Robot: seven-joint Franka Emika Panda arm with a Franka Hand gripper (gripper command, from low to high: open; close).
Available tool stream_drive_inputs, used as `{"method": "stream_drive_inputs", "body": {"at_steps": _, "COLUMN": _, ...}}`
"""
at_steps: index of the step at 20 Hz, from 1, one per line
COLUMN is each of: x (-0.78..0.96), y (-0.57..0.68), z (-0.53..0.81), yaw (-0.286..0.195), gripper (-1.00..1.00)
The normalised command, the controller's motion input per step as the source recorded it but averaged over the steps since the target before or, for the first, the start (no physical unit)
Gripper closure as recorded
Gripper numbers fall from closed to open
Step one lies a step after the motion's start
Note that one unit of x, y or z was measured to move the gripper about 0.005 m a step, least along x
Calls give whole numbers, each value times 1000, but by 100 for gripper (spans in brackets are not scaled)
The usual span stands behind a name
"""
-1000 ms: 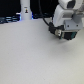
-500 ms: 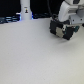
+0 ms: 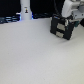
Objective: Open the kcup holder, insert the kcup into the holder, and close the kcup holder
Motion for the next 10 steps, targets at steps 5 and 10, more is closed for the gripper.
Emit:
{"method": "stream_drive_inputs", "body": {"at_steps": 5, "x": -124, "y": 259, "z": 138, "yaw": 24, "gripper": -100}}
{"method": "stream_drive_inputs", "body": {"at_steps": 10, "x": -3, "y": 51, "z": 73, "yaw": -1, "gripper": -100}}
